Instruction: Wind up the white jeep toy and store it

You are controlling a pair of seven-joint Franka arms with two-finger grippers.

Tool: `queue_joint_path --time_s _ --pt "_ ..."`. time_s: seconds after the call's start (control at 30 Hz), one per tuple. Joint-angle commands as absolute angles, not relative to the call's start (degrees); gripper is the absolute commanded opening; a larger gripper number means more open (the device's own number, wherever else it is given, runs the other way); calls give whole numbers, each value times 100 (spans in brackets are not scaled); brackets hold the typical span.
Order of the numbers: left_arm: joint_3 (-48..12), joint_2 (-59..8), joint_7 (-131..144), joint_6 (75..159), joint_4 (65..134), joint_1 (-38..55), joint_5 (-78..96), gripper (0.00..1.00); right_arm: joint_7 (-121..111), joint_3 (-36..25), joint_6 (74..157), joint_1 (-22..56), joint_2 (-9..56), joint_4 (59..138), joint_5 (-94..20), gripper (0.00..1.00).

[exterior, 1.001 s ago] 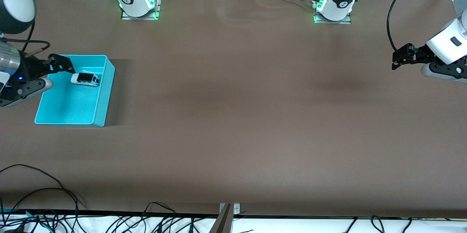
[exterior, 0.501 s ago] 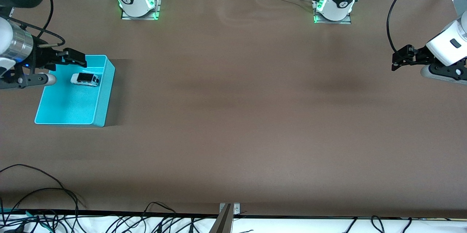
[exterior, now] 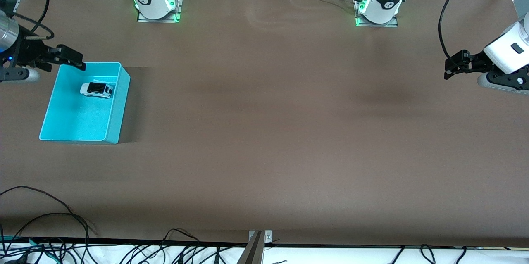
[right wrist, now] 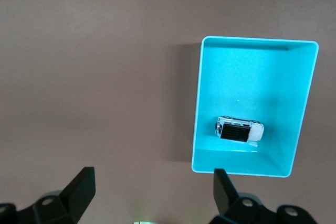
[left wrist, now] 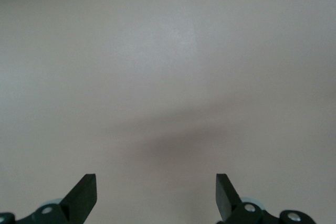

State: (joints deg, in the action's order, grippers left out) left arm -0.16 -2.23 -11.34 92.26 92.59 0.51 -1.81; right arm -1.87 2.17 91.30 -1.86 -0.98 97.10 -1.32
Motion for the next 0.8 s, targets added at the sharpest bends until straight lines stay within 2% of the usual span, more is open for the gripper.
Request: queue_joint_path --time_s 0.0,0.13,0.77 --pt "-9 -334 -1081 9079 9026 35 -114 100 -18 720 9553 -632 -484 10195 -26 100" --pt "-18 -334 -1081 9079 9026 35 -114 100 552 782 9800 -685 -448 10213 -26 100" --pt "88 -334 -1090 8886 8877 35 -106 100 554 765 9747 -677 -246 9967 -35 100"
